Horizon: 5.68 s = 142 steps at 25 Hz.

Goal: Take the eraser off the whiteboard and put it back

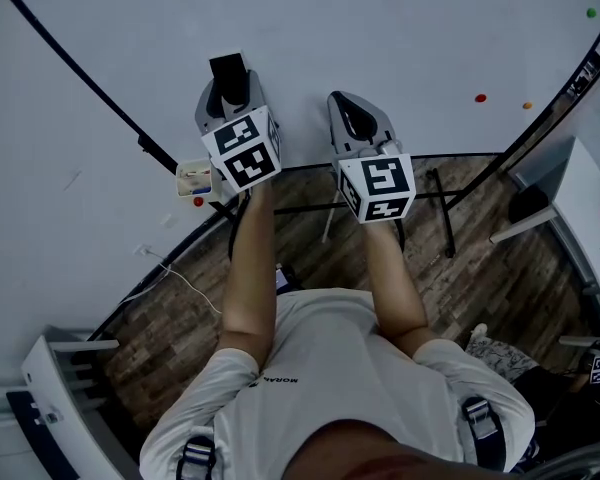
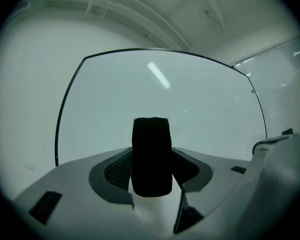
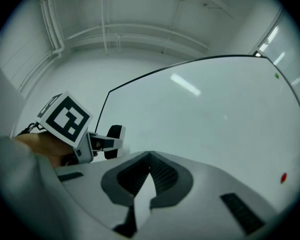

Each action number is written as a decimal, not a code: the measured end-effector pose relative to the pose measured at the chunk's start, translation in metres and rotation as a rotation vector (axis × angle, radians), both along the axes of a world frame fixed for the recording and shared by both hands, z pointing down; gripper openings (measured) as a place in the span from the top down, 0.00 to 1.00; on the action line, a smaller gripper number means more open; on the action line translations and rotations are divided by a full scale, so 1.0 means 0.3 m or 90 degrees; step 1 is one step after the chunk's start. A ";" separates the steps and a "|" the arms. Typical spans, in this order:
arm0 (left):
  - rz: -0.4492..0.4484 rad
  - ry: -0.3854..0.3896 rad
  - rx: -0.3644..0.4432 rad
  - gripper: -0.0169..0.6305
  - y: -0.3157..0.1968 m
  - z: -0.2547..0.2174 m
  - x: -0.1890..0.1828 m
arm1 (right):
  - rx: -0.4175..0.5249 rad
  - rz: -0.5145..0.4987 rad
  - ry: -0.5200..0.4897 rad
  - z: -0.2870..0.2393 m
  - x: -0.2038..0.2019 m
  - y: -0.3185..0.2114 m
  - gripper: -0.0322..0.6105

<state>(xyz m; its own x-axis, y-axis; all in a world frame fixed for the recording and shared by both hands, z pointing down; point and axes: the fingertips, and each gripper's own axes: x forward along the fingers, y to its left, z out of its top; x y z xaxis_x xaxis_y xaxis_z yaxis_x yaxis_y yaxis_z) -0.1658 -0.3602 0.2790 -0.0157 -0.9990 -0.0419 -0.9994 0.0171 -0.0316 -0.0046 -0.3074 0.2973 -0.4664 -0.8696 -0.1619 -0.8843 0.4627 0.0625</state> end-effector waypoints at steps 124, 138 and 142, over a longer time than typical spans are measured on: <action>0.087 -0.032 0.066 0.63 0.284 0.064 0.198 | -0.014 -0.012 -0.003 0.018 -0.010 0.085 0.93; 0.080 -0.021 0.065 0.63 0.272 0.061 0.186 | -0.013 -0.015 -0.006 0.017 -0.019 0.074 0.93; 0.079 -0.020 0.063 0.63 0.271 0.062 0.184 | -0.013 -0.014 -0.007 0.016 -0.021 0.073 0.93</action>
<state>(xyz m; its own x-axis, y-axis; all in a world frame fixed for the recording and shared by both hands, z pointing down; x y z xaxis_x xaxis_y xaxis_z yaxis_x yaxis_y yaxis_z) -0.1104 -0.2790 0.2975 0.1105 -0.9842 -0.1383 -0.9925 -0.1019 -0.0679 -0.0109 -0.2854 0.3021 -0.4837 -0.8624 -0.1495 -0.8745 0.4831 0.0427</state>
